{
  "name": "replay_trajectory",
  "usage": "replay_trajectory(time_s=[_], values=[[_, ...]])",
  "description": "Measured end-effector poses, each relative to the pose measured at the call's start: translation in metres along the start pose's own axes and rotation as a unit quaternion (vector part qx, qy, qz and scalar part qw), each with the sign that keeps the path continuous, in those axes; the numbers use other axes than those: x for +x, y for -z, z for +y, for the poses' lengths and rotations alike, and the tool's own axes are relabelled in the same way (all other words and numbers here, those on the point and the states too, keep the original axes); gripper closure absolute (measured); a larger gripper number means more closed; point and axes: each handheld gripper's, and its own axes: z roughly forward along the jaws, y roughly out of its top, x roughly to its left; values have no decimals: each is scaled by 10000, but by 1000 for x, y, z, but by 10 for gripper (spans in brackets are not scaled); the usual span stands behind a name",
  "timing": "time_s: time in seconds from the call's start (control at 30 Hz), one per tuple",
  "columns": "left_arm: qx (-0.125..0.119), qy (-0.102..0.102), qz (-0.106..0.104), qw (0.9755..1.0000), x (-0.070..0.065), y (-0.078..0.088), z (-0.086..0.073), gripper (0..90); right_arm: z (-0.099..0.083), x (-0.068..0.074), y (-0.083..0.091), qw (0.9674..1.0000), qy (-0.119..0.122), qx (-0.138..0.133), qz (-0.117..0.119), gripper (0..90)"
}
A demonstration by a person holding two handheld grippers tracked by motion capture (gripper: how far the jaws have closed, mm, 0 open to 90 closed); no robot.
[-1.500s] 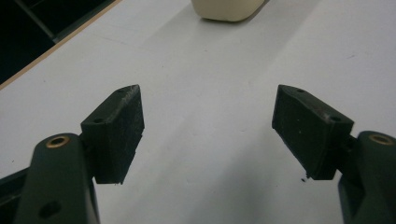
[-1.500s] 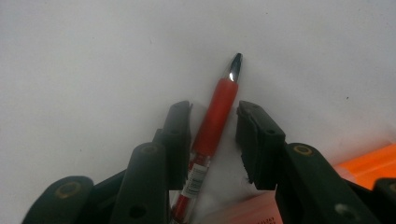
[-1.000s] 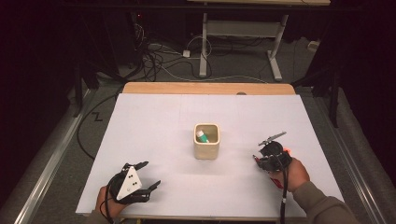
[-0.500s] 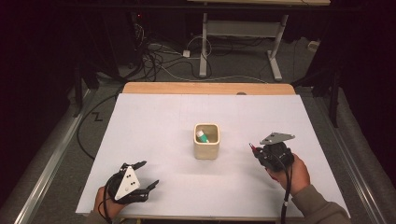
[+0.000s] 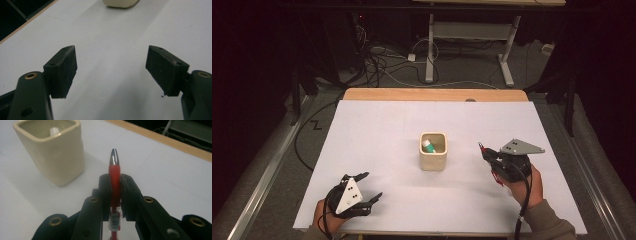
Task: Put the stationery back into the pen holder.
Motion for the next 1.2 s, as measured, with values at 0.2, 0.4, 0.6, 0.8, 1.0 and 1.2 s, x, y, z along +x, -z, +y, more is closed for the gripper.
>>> replay_trajectory(time_s=[0.2,0.4,0.6,0.8,1.0,1.2], values=[[-10,12,-6,10000,-1,0,0,245,13,-1,2,9987,-95,-505,74,805],[29,14,-21,10000,-2,-1,-1,245,31,3,1,9963,-143,-839,153,805],[54,-12,-27,10000,-3,-2,-1,245,44,10,-1,9949,-78,-983,214,805],[47,-18,-46,10000,-3,-2,-1,245,57,19,-3,9926,78,-1170,319,804],[40,16,-57,10000,-2,-2,-1,245,69,24,-4,9894,114,-1403,345,805],[35,13,-71,10000,-2,-3,-1,245,78,28,-10,9877,97,-1509,402,804]])
